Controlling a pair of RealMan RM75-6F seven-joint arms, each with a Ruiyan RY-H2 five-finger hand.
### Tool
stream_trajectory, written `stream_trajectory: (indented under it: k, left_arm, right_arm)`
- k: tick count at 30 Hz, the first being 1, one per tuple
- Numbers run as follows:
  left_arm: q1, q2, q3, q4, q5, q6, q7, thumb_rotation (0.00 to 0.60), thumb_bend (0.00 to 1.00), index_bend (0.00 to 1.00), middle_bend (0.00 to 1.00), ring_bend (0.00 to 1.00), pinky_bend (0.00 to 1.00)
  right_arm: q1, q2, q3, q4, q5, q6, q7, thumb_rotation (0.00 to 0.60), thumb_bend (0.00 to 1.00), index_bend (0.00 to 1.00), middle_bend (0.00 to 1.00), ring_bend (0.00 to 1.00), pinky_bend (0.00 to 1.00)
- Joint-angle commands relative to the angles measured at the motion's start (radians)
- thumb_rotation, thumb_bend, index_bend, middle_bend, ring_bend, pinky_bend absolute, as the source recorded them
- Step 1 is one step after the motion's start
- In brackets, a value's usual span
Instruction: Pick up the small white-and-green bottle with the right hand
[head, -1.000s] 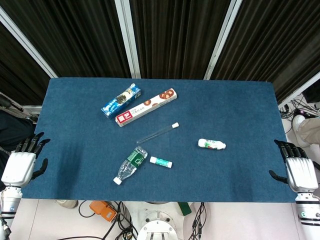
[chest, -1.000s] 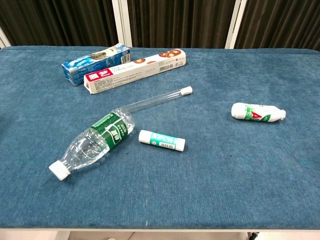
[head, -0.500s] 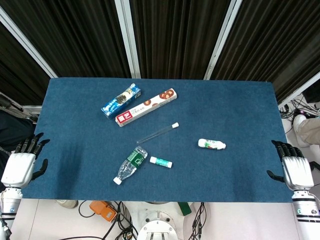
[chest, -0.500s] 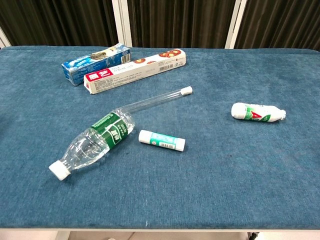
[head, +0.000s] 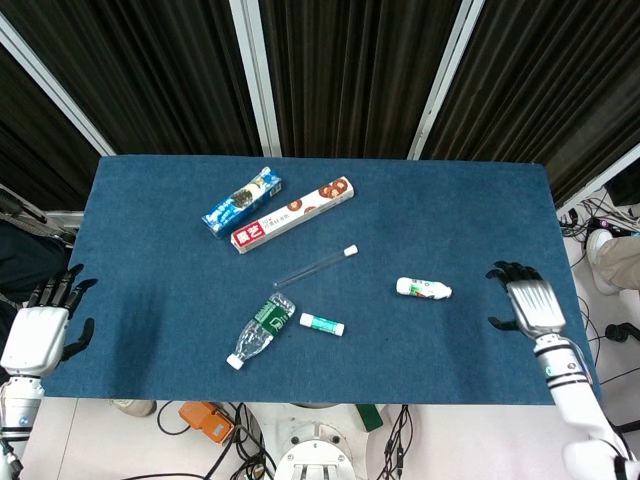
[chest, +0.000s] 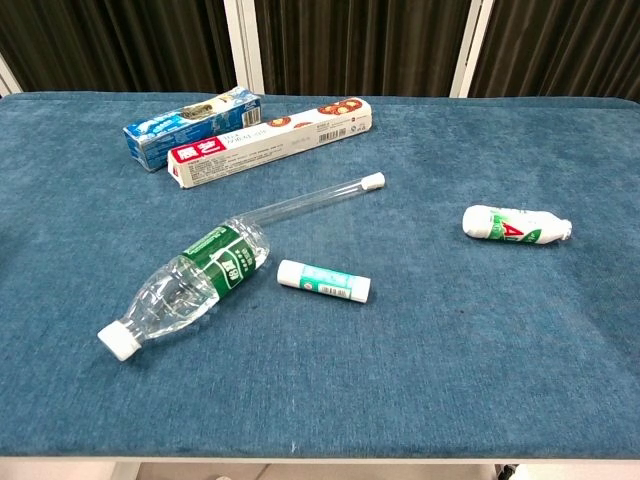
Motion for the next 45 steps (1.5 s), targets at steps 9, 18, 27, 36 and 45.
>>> stream_trajectory:
  k: [9,18,27,36,45]
  left_arm:
    - [-0.003,0.002,-0.008,0.003,-0.014,-0.008,-0.012,0.600,0.45,0.17,0.01,0.03,0.13]
    - [-0.007,0.001,-0.008,0.005,-0.013,-0.014,-0.009,0.600,0.45,0.17,0.01,0.03,0.13]
    - [-0.008,0.001,-0.005,0.005,-0.009,-0.017,-0.006,0.600,0.45,0.17,0.01,0.03,0.13]
    - [-0.008,0.000,-0.007,0.005,-0.010,-0.014,-0.015,0.600,0.45,0.17,0.01,0.03,0.13]
    - [-0.007,-0.001,-0.005,0.001,-0.010,-0.015,-0.012,0.600,0.45,0.17,0.01,0.03,0.13]
  right_arm:
    - [0.161,-0.185,0.053,0.157,0.078,-0.156,-0.015,0.600,0.22,0.41,0.24,0.22,0.25]
    - [0.229,-0.231,0.053,0.177,0.094,-0.220,-0.002,0.600,0.22,0.43,0.24,0.22,0.25]
    - [0.264,-0.273,0.049,0.208,0.122,-0.249,0.003,0.600,0.22,0.45,0.24,0.22,0.25]
    - [0.276,-0.304,0.047,0.241,0.134,-0.230,0.004,0.600,0.42,0.65,0.24,0.24,0.25]
    - [0.272,-0.282,0.100,0.201,0.085,-0.116,0.122,0.600,0.51,0.71,0.24,0.31,0.28]
